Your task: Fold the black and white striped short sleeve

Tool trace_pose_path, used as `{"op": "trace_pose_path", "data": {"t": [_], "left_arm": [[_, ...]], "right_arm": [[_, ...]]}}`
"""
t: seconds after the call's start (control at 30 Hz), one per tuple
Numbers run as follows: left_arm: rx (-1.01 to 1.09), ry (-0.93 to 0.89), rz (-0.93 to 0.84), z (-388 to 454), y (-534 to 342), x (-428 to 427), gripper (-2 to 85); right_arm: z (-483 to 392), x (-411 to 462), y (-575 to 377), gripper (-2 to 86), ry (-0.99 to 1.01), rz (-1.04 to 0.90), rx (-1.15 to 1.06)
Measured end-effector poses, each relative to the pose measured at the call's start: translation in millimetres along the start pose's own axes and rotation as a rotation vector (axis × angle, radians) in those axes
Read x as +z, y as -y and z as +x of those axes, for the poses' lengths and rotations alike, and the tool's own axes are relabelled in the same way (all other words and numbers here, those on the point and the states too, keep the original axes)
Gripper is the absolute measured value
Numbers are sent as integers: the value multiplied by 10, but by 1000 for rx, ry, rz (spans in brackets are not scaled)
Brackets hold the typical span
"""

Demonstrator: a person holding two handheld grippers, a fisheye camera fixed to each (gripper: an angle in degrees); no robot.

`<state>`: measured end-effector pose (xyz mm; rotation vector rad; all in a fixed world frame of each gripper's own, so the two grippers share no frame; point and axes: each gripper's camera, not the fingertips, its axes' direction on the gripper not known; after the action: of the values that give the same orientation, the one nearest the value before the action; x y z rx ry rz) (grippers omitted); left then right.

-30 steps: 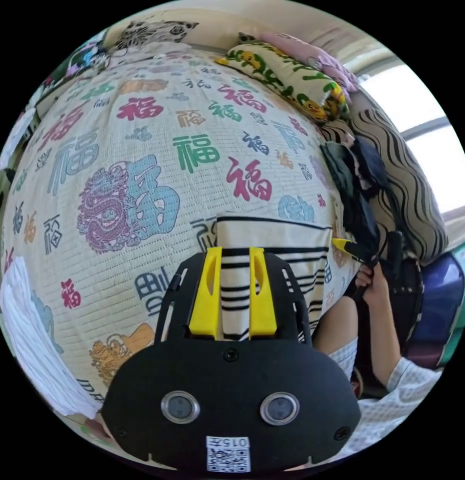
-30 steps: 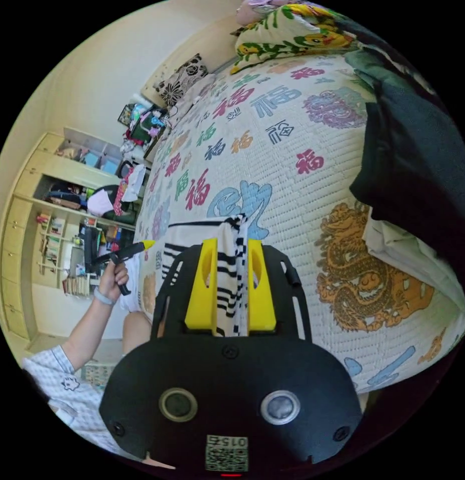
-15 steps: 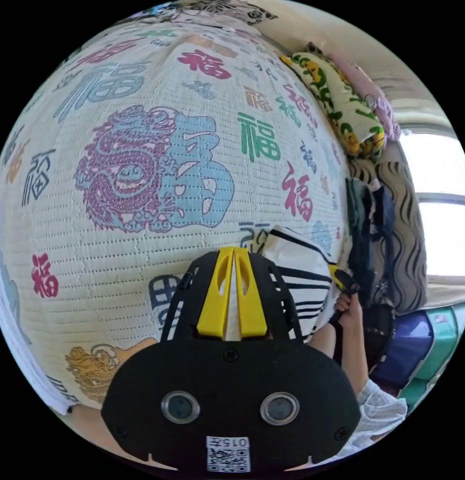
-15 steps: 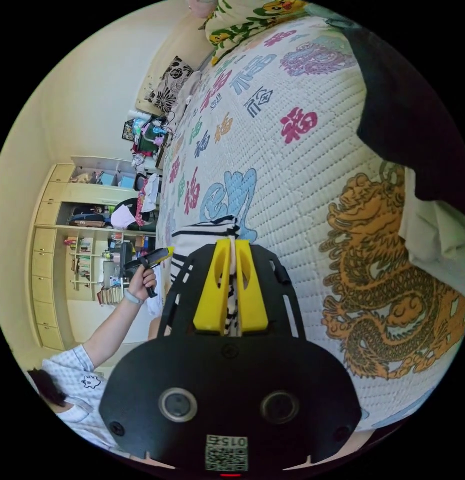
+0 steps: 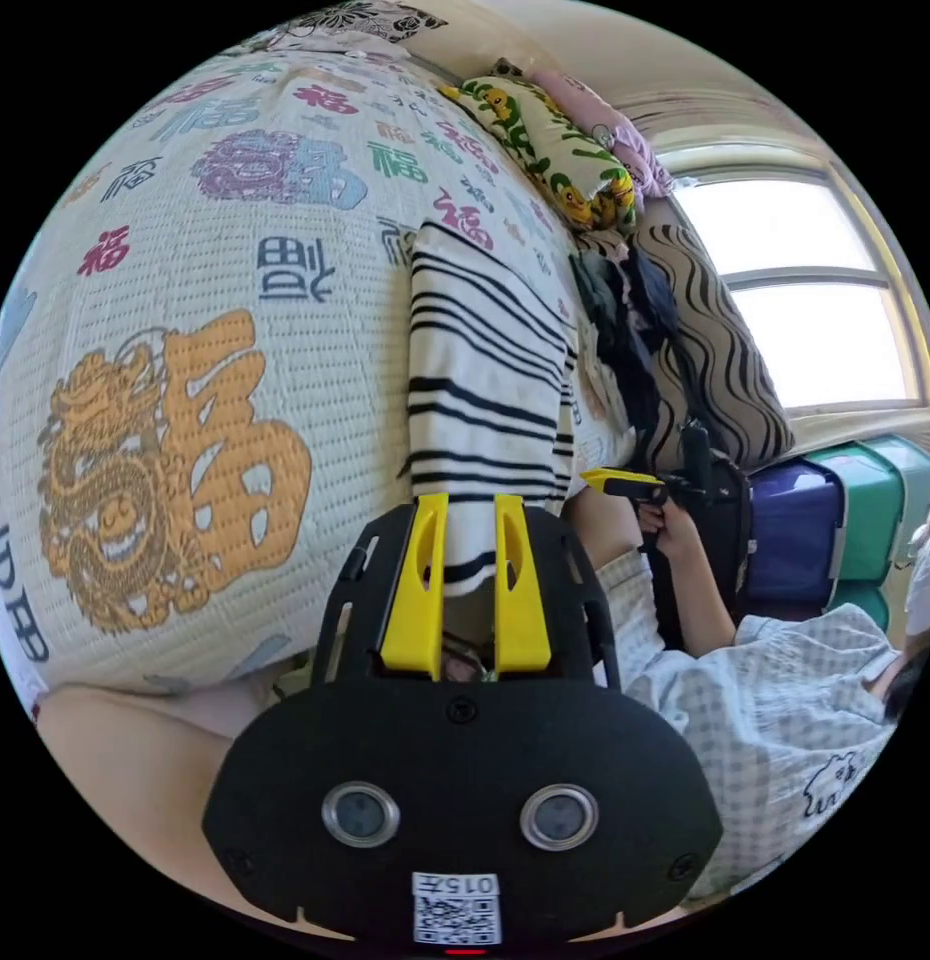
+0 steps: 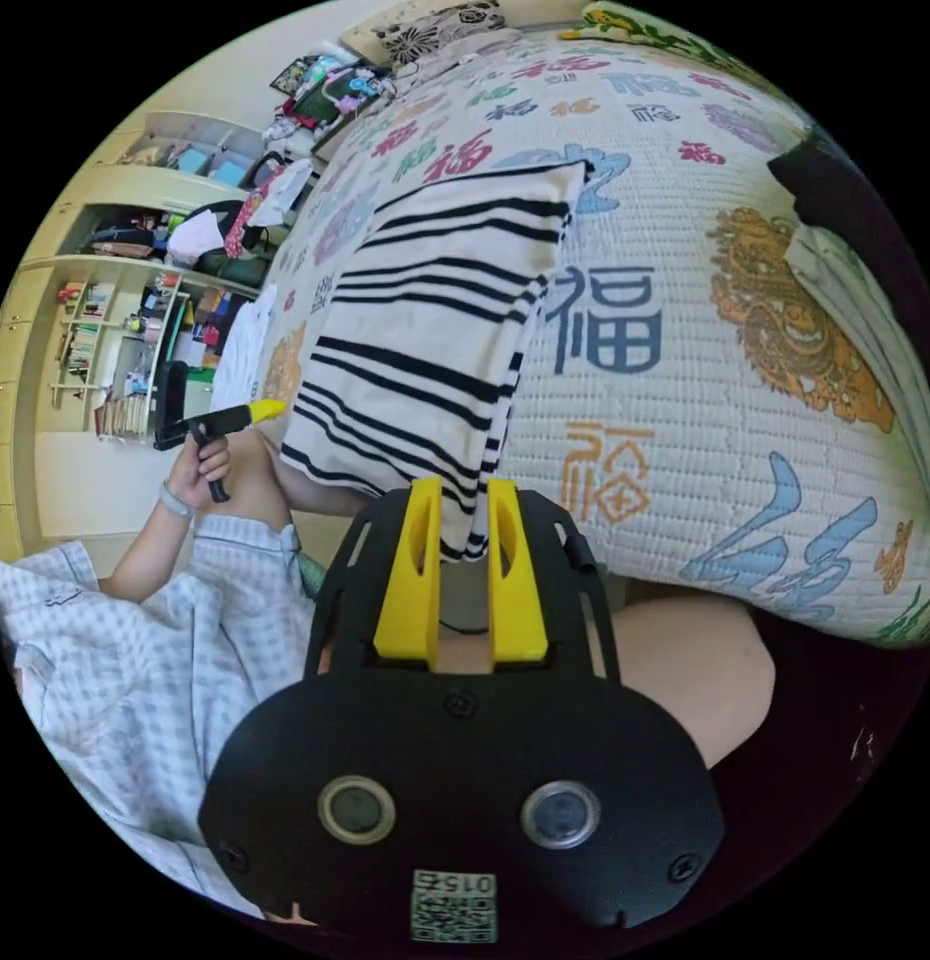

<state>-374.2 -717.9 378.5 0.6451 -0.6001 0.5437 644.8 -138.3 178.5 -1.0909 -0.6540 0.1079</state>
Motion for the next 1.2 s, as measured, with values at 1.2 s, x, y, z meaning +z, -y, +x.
{"op": "trace_pose_path", "data": {"t": [1.2], "left_arm": [[45,377,-184,621,-43,407,54]], "right_arm": [[-312,1450,-260,7,-212,-241,-56]]}}
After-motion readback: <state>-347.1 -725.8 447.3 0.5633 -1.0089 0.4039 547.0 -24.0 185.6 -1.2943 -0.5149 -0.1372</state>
